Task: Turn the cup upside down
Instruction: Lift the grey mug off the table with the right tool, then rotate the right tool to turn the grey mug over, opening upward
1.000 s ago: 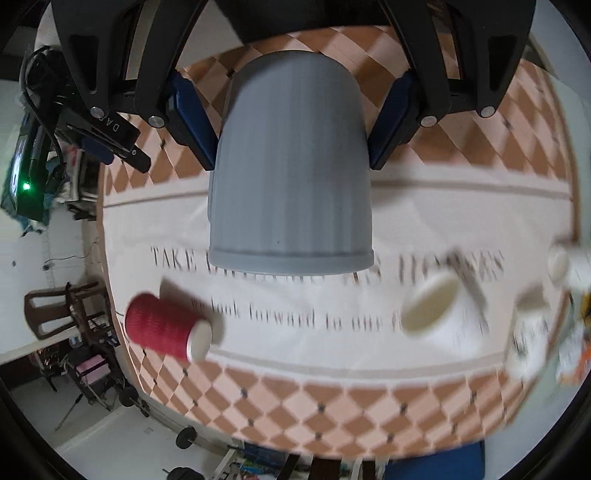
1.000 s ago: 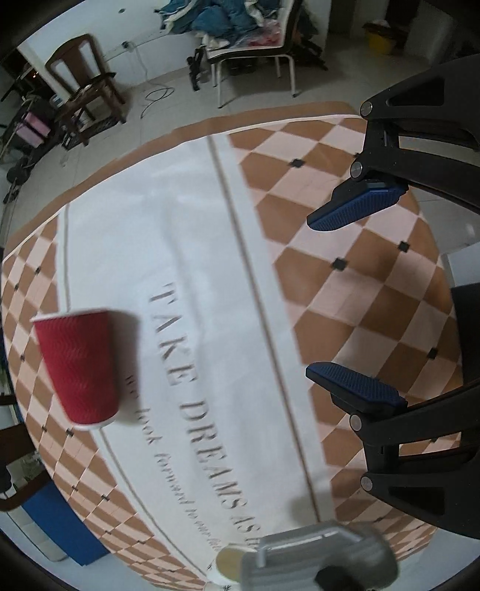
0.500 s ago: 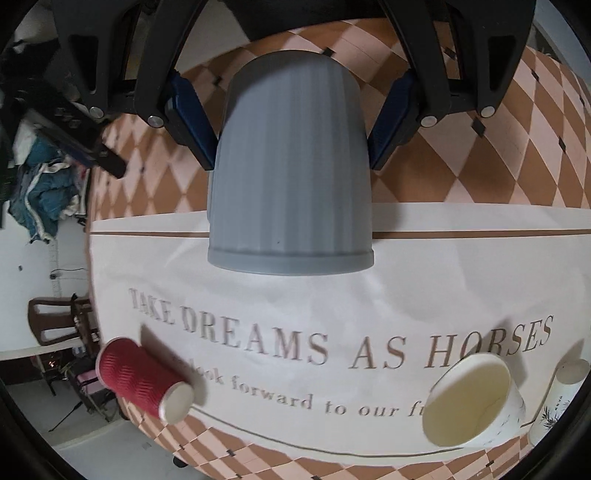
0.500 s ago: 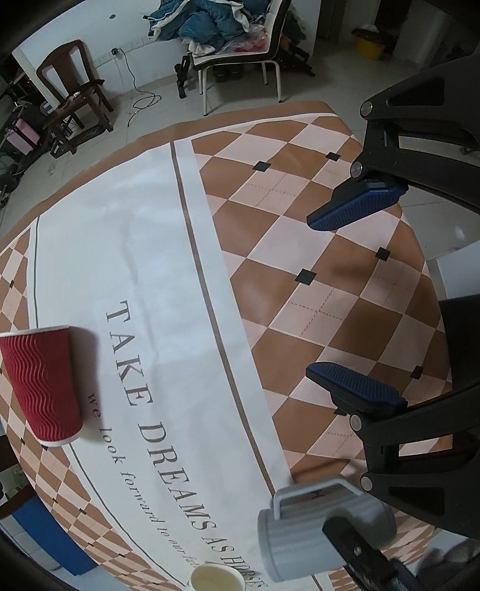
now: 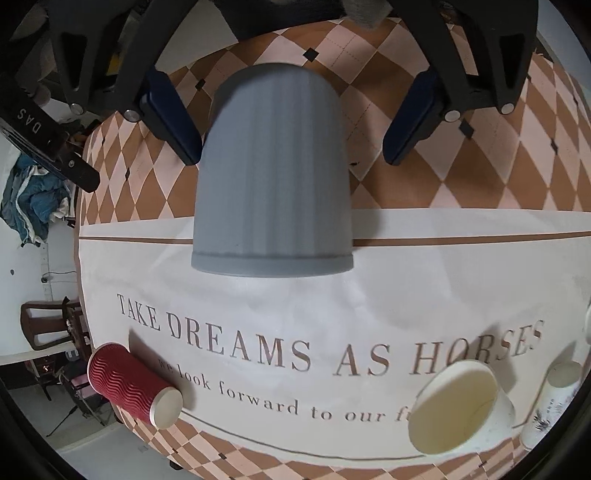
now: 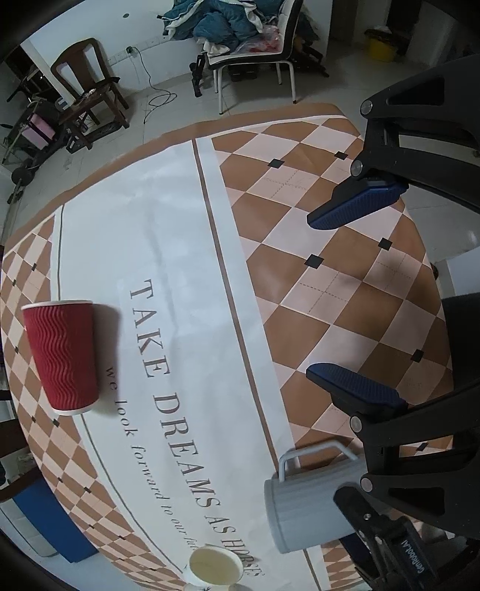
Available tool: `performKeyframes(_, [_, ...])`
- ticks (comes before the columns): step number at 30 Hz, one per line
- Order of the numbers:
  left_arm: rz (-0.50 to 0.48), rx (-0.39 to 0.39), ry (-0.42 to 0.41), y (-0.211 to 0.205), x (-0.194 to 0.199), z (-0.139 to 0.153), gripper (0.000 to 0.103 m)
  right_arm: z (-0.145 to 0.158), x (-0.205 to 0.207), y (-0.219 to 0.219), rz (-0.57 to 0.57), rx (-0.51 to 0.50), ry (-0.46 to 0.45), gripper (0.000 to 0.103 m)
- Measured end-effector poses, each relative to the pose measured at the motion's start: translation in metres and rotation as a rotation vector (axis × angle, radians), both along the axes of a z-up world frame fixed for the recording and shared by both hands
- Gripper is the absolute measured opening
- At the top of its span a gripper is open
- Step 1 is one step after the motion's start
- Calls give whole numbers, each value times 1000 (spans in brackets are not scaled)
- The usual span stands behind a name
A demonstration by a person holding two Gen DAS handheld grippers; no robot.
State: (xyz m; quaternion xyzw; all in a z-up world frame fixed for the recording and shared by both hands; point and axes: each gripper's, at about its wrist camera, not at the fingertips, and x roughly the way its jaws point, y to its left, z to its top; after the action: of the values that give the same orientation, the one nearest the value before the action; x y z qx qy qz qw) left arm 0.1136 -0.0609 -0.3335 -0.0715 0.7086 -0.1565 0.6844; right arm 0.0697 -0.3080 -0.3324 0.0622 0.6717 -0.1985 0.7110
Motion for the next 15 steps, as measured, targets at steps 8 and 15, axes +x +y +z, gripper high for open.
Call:
performKeyframes(8, [3,15,-123,16,-6,49,101,21,-9,5,10,25,-61,83])
performKeyframes(15, [-43,281,-338,46,-28,101,102,63,-10,44,289,-80,-122,89])
